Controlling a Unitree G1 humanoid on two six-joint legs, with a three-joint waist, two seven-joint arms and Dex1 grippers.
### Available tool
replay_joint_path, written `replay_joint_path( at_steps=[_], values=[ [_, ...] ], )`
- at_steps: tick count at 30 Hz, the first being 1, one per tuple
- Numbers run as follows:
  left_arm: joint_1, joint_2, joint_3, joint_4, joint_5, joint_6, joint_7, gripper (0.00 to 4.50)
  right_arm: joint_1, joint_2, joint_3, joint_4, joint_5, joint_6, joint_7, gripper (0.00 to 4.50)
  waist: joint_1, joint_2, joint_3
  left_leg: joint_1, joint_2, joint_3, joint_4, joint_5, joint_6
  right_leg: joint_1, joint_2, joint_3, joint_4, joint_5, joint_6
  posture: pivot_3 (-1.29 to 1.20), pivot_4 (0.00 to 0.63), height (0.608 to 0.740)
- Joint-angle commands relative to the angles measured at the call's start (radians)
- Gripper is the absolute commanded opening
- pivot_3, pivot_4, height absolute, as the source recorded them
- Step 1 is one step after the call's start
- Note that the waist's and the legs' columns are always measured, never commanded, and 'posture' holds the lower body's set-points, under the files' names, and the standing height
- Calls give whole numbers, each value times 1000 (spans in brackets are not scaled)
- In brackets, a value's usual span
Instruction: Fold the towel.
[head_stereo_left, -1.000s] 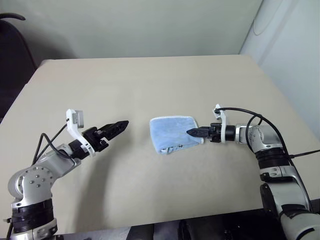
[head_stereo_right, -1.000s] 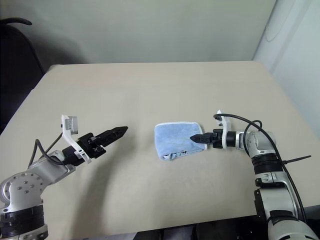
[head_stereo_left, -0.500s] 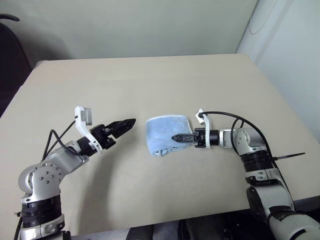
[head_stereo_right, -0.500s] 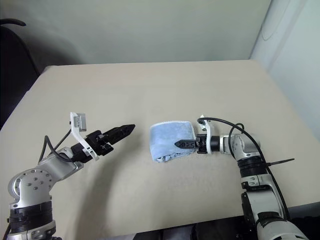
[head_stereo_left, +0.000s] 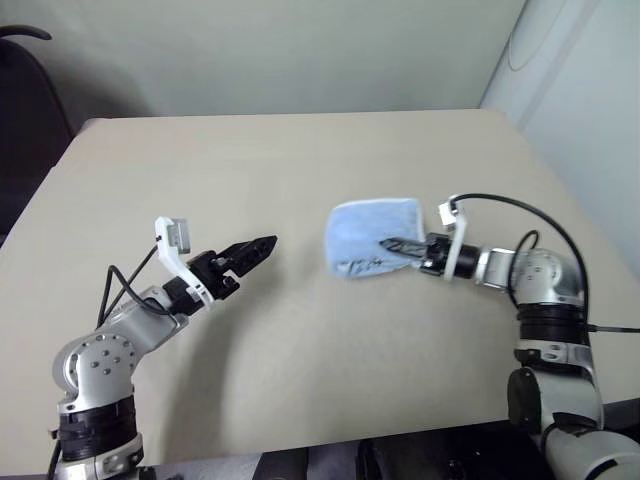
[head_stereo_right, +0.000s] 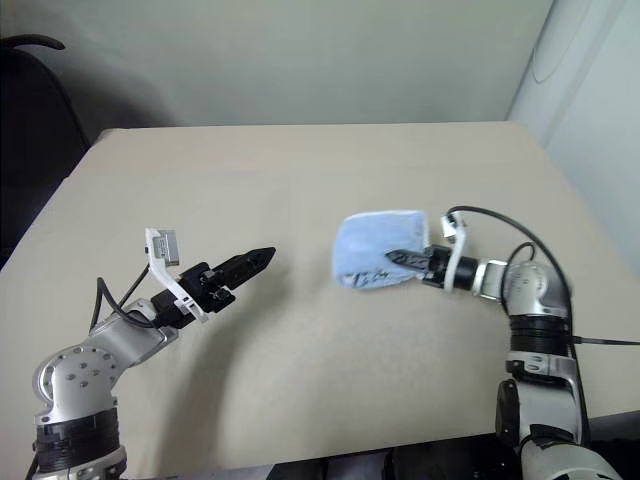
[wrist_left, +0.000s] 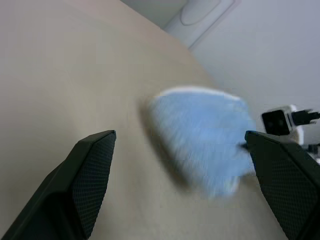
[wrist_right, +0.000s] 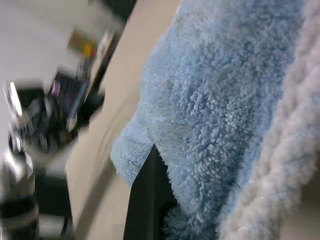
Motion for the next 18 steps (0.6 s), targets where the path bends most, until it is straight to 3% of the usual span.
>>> replay_joint_path(
  at_steps=[1, 9, 13, 18],
  values=[
    [9, -25, 39, -43, -43, -36, 25, 4500, -49, -61, -226, 4, 60, 48, -143, 25, 3, 0, 0, 0, 0, 0, 0, 0, 0, 0, 0, 0, 0, 0, 0, 0, 150, 740],
    [-19, -127, 19, -7, -65, -70, 90, 4500, -82, -104, -555, 175, 10, -144, -569, 25, 4, 0, 0, 0, -1, 0, 0, 0, 2, 0, -1, 1, 1, -1, 2, 0, 150, 740],
    [-43, -169, -13, 4, -45, -83, 102, 4500, -73, -45, -613, 191, -17, -285, -776, 25, 0, 0, 0, 1, -1, 1, 0, -1, 3, -2, -1, 2, 3, -1, 2, 0, 150, 740],
    [-53, -195, -20, 3, -51, -96, 113, 4500, -22, 8, -601, 125, 5, -332, -867, 25, -3, 0, 0, 1, -1, 3, -1, -2, 5, -3, -1, 5, 5, -1, 3, 0, 150, 740]
  ],
)
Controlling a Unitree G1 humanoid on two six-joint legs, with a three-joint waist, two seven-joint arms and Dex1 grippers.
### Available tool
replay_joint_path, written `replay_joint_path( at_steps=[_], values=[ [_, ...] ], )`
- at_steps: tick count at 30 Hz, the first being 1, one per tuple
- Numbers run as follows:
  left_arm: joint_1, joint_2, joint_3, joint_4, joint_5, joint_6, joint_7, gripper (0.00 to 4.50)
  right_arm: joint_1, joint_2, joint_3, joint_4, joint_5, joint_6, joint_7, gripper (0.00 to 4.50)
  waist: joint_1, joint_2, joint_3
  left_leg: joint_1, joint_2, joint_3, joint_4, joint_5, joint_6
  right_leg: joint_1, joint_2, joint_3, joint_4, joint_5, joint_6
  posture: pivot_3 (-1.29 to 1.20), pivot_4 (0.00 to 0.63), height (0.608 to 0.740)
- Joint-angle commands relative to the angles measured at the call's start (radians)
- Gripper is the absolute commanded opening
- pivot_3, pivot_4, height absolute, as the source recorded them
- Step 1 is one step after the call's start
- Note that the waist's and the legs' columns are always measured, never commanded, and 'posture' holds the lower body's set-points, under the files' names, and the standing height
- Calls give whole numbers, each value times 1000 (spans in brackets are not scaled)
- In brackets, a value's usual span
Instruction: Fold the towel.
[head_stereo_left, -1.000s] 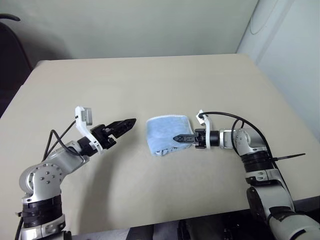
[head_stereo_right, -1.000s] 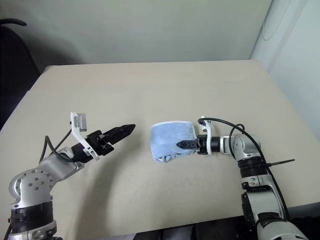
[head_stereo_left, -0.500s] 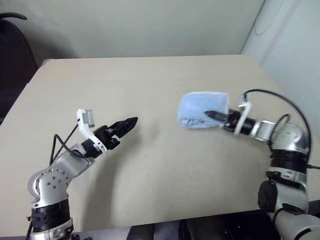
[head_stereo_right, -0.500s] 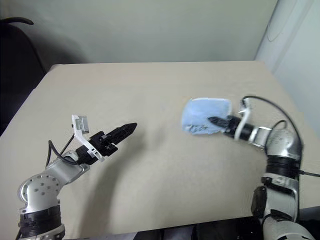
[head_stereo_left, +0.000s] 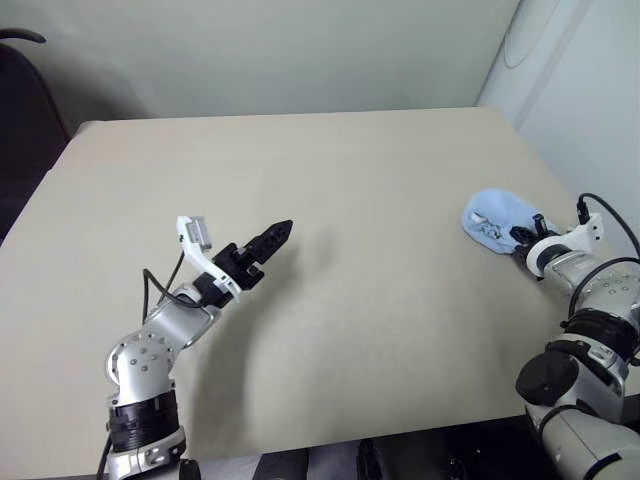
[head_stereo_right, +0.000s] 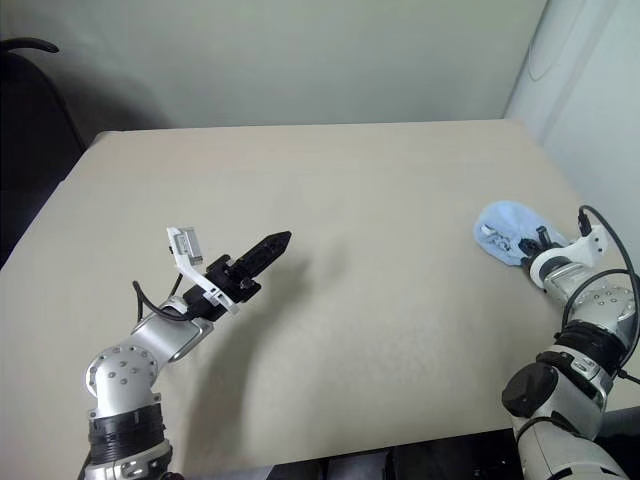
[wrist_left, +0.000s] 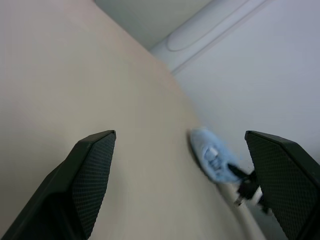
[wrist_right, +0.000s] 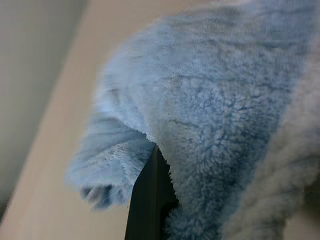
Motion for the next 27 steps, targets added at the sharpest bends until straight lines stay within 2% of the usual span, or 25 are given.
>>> replay_joint_path(
  at_steps=[1, 5, 10, 18, 25, 27],
  values=[
    [-4, -4, 8, -15, -12, -30, 5, 4500, 24, 8, 6, -79, 26, -14, -50, 25, -1, 0, 0, 0, 0, 0, 0, 0, 0, 0, 0, 0, 0, 0, 0, 0, 150, 740],
    [14, -18, 12, -18, -23, -38, 16, 4500, 72, 2, 72, -139, 33, 27, -23, 25, 0, 0, 0, 0, -1, 2, 1, -1, 1, 0, 0, 3, 0, -1, 1, 0, 150, 740],
    [21, -33, 6, -15, -21, -46, 19, 4500, 103, -31, 113, -167, 62, 43, 38, 1590, 0, 0, 0, 1, -1, 6, 2, -2, 3, -1, 0, 9, 2, -1, 4, 0, 150, 740],
    [12, -46, -8, 2, -18, -54, 6, 4500, 117, -81, 92, -158, 75, 6, 36, 4375, -3, 0, 0, 3, -1, 17, 3, -4, 8, -1, -1, 18, 2, -1, 9, 0, 150, 740],
    [20, -45, -8, 15, -22, -59, -11, 4500, 169, -139, 48, -173, 106, -70, 92, 4474, 0, 0, 0, 4, -2, 18, 3, -6, 11, -1, -2, 19, 3, -1, 9, 0, 150, 740],
    [28, -46, -9, 13, -22, -61, -16, 4500, 197, -170, 66, -181, 138, -50, 177, 4474, -1, 0, 0, 4, -2, 19, 3, -6, 11, -1, -2, 20, 3, -1, 9, 0, 150, 740]
  ],
)
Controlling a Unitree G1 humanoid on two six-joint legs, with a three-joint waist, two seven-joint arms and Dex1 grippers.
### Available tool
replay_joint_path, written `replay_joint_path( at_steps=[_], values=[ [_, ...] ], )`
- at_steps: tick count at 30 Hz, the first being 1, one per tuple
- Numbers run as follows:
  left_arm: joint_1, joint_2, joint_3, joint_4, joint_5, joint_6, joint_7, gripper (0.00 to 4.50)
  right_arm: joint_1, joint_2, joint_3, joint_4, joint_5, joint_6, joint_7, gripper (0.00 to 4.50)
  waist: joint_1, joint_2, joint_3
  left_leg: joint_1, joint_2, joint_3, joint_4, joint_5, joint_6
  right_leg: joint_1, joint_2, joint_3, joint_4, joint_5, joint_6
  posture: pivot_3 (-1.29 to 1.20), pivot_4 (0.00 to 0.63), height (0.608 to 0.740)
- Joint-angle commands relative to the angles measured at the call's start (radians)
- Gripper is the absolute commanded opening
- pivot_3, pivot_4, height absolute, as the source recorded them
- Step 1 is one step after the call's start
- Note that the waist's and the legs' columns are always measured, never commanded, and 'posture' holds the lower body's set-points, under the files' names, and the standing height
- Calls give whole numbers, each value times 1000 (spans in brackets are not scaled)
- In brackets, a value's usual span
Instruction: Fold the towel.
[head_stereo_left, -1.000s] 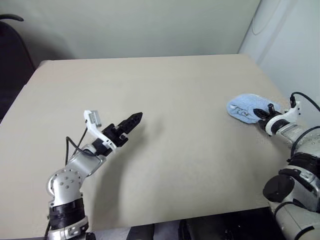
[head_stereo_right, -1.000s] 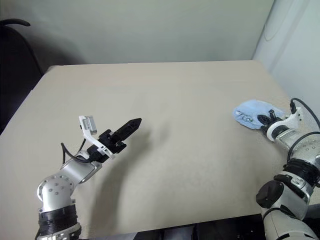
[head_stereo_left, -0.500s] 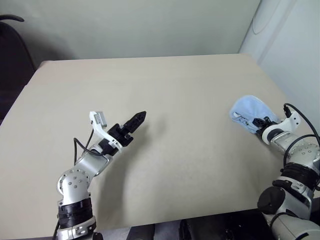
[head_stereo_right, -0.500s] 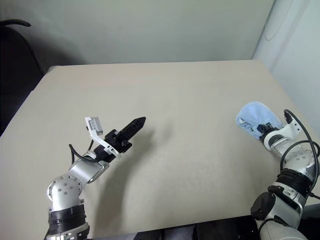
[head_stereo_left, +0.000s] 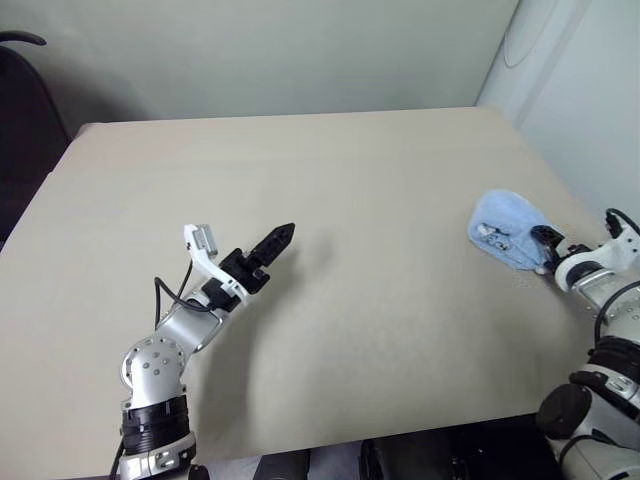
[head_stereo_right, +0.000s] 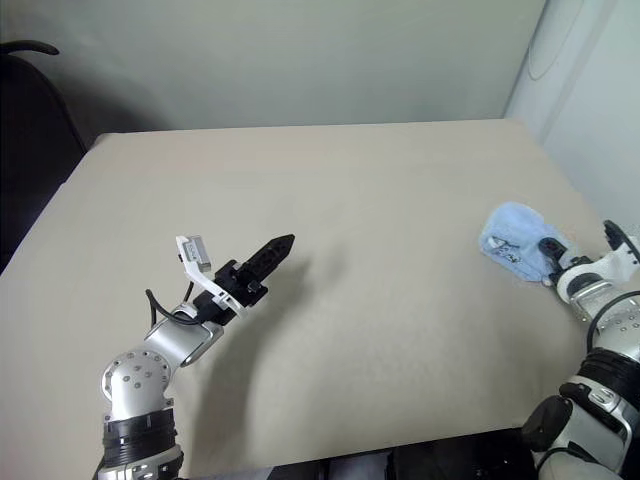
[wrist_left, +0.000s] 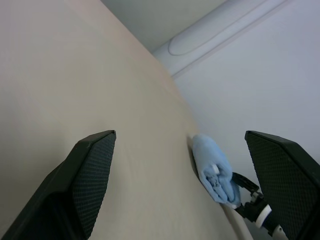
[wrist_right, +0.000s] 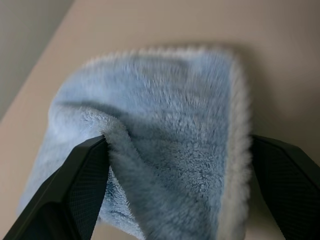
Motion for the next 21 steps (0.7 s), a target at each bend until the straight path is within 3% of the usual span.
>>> replay_joint_path(
  at_steps=[1, 6, 10, 21],
  values=[
    [8, -3, 5, -15, -18, -22, -22, 4500, 32, -66, 2, -56, 73, 11, 136, 4474, -1, 0, 0, 0, 0, 0, 0, 0, 0, 0, 0, 0, 0, 0, 0, 0, 150, 740],
    [11, 0, 21, -1, -19, -32, -24, 4500, 103, -142, 96, -74, 111, 80, 322, 4474, -2, 0, 0, 2, 0, 3, 0, 0, 0, 1, 0, 1, 0, -1, 1, 0, 150, 740],
    [14, 1, 19, -2, -16, -33, -23, 4500, 117, -179, 179, -73, 76, 70, 388, 4474, -4, 0, 0, 5, -2, 6, 1, 0, 1, 3, 0, 6, 1, -2, 4, 0, 150, 740],
    [37, 20, 54, -28, -28, -46, -10, 4500, 11, -199, 253, 74, -138, -304, 318, 4474, -3, 0, 0, 5, -3, 7, 5, -3, 6, 4, 0, 12, 2, -1, 9, 0, 150, 740]
  ],
)
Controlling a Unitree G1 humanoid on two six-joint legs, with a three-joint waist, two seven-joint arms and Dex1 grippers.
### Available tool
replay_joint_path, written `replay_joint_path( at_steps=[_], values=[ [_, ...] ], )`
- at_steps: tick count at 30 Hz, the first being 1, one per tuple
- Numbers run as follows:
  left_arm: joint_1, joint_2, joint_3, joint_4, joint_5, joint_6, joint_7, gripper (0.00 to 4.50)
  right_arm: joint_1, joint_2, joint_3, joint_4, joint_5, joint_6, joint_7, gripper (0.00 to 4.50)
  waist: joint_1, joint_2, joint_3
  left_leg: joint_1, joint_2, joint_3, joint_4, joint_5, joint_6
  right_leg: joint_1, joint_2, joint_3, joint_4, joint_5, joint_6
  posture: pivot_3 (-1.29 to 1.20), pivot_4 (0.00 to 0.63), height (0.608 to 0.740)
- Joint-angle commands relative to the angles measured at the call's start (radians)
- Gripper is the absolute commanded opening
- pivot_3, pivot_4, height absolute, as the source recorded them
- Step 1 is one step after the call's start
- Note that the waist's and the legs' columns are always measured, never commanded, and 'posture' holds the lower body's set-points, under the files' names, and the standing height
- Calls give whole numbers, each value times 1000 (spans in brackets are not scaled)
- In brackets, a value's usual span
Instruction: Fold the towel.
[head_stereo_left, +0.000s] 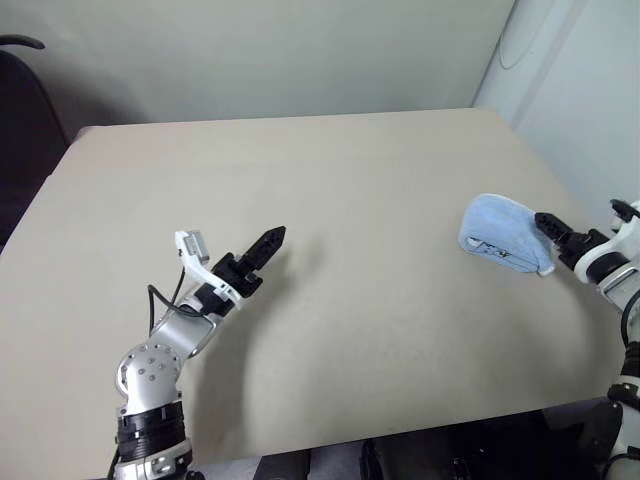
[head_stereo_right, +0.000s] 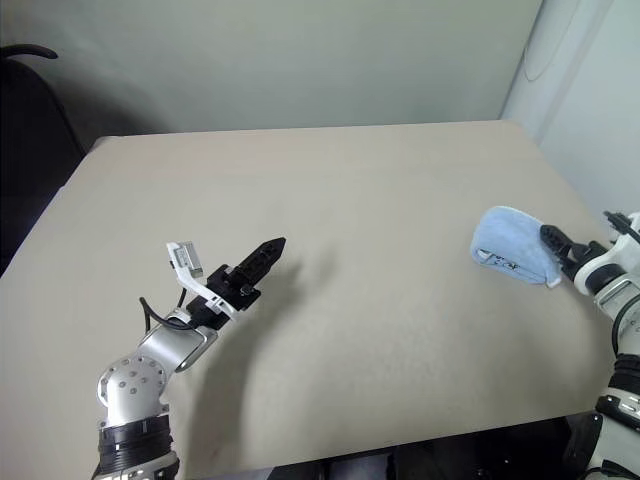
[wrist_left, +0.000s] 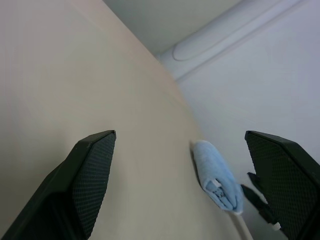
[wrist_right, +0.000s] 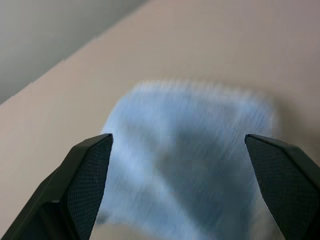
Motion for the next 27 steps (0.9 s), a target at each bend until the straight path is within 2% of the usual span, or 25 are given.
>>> replay_joint_path(
  at_steps=[1, 3, 5, 10, 14, 15, 21, 25, 27],
  values=[
    [3, 13, 27, -43, -27, -25, 0, 4500, -68, -17, -13, 60, -59, -131, -55, 4474, -1, 0, 0, 0, 0, 0, 0, 0, 0, 0, 0, 1, 0, 0, 0, 0, 150, 740],
    [4, 21, 35, -46, -24, -29, -1, 4500, -107, -14, -23, 101, -62, -168, -66, 4107, -1, 0, 0, 1, 0, 1, 0, 0, 0, 0, 0, 2, 0, 0, 0, 0, 150, 740],
    [-3, 44, 45, -37, 15, -54, -6, 4500, -147, -1, 6, 111, -58, -178, -33, 3520, -1, 0, 0, 1, 0, 2, 0, 0, 0, 0, 0, 3, 0, 0, 0, 0, 150, 740],
    [-22, 154, 41, 9, 214, -202, -94, 4500, -201, 50, 237, -11, -136, -242, 122, 1719, -18, 0, 0, 2, 0, 3, -2, 0, 0, -2, 1, 6, 1, 1, 0, 0, 150, 740],
    [-39, 227, 38, 45, 331, -295, -158, 3267, -227, 125, 398, -111, -177, -280, 217, 308, -28, 0, 0, 2, 0, 3, -4, 0, 1, -4, 1, 8, 0, 1, 0, 0, 150, 740],
    [-36, 244, 31, 45, 357, -311, -176, 2827, -234, 150, 430, -123, -186, -286, 229, 0, -28, 0, 0, 2, 0, 3, -4, 0, 1, -4, 1, 8, 0, 1, 0, 0, 150, 740],
    [-7, 281, 21, 47, 471, -369, -200, 622, -252, 271, 558, -89, -272, -359, 243, 0, -19, 0, 0, -1, 0, 1, -3, -1, 1, -6, 0, 7, -2, 1, 0, 0, 150, 740],
    [34, 291, -4, 6, 593, -396, -144, 622, -244, 320, 587, -35, -309, -411, 247, 0, -20, 0, 0, -3, 0, 1, -3, -1, 1, -7, 0, 7, -1, 1, -1, 0, 150, 740],
    [68, 282, -5, -32, 603, -385, -138, 622, -232, 333, 595, -13, -328, -437, 248, 0, -22, 0, 0, -3, 0, 1, -3, -1, 1, -8, 0, 7, -1, 1, -1, 0, 150, 740]
  ],
)
